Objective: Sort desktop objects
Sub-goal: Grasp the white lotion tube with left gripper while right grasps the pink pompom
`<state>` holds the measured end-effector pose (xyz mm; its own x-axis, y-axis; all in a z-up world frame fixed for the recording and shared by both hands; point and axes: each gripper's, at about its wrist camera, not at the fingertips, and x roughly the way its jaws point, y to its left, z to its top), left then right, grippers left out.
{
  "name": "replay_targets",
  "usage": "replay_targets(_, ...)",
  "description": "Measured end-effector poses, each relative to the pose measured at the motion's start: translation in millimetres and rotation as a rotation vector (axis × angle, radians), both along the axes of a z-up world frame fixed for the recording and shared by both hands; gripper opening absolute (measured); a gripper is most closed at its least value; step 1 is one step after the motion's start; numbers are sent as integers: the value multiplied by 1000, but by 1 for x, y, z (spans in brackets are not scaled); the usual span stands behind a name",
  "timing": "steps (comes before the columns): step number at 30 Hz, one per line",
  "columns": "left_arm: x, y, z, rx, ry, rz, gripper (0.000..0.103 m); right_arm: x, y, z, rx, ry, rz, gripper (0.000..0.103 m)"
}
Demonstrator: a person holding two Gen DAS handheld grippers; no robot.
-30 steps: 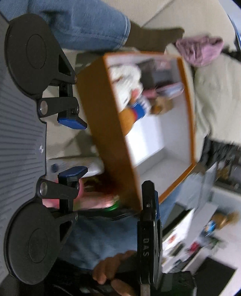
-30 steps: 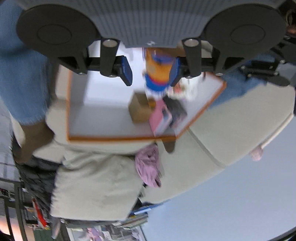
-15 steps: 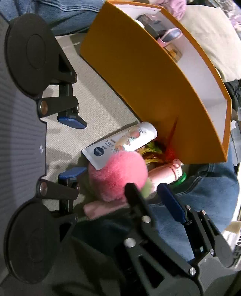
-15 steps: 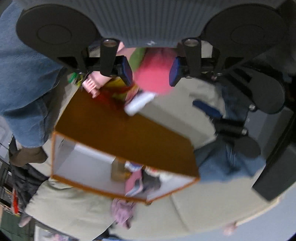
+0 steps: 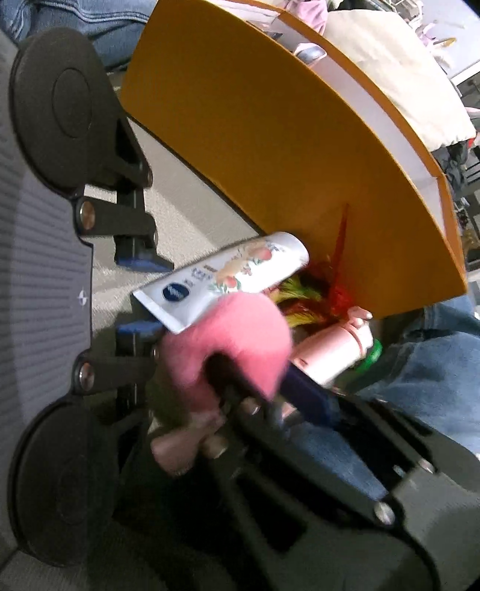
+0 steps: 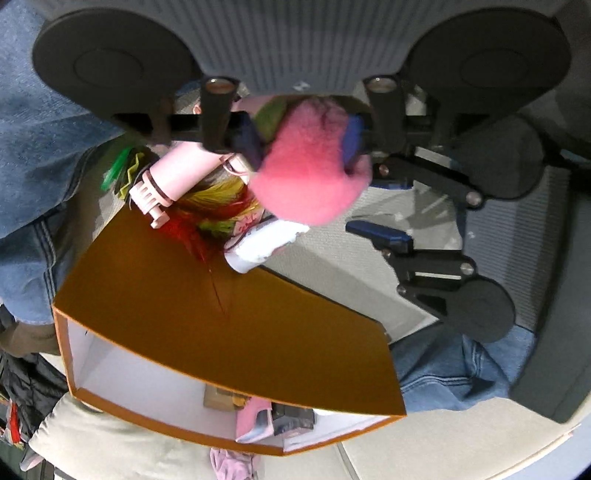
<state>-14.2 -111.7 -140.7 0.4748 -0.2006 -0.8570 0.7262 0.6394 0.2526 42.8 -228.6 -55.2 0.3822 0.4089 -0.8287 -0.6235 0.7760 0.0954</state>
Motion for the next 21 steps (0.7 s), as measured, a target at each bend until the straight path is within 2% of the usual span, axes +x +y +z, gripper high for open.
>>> replay_targets(3, -2, 8, 9, -46, -10, 17, 10, 3, -3, 1, 30, 3, -14, 16)
replay_targets(6, 2, 21, 23, -119, -16, 85, 5, 2, -5, 5, 48, -10, -24, 5)
replay_targets(10, 11, 46, 48, -249, 14, 182, 3, 3, -8, 12, 77, -17, -37, 1)
replay_targets(12, 12, 57, 57, -290, 22, 222, 3, 5, -7, 16, 89, -22, -41, 0)
replay_targets(16, 19, 67, 80, -333, 22, 277, 2, 8, -3, 28, 116, -53, -38, 0)
replay_targets(21, 19, 80, 90, -313, -12, 337, 1, 20, 4, 43, 157, -110, -56, 0)
